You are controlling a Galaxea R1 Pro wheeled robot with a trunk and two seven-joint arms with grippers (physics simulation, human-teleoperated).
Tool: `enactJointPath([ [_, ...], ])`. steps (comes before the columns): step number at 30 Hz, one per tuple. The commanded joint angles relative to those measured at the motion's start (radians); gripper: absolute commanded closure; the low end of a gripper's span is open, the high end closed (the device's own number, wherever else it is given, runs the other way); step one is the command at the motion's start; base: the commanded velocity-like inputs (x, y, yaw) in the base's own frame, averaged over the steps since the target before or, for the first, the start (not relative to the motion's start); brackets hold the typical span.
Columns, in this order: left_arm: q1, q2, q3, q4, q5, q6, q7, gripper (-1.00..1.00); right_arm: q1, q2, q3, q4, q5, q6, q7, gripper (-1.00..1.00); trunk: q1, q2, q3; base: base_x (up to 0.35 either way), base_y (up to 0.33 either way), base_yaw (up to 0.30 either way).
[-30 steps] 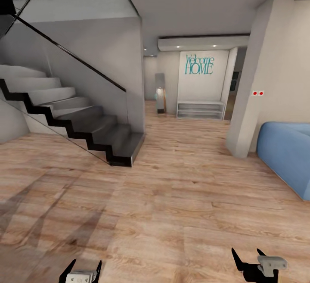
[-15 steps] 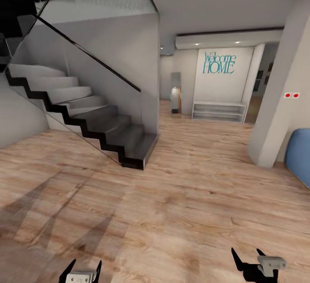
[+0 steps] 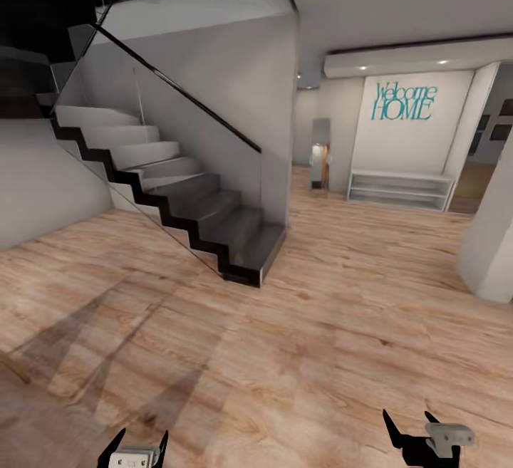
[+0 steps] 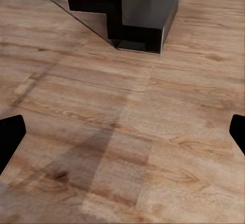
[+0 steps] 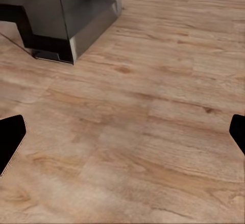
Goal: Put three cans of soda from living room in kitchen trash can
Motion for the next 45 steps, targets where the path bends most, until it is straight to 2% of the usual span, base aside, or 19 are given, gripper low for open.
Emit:
enactJointPath([
  [1,0.0,0.0,0.0,0.0,0.0,0.0,0.0,-1.0,0.0,0.0,0.0,0.001,0.0,0.0,0.0,-1.0,0.0,0.0,0.0,0.321,0.0,0.241],
  [22,0.0,0.0,0.0,0.0,0.0,0.0,0.0,-1.0,0.0,0.0,0.0,0.001,0.0,0.0,0.0,-1.0,0.0,0.0,0.0,0.32,-0.006,0.244],
  [45,0.0,0.0,0.0,0.001,-0.002,0.0,0.001,-1.0,0.0,0.0,0.0,0.001,0.001,0.0,0.0,-1.0,0.0,0.0,0.0,0.317,-0.09,0.246],
])
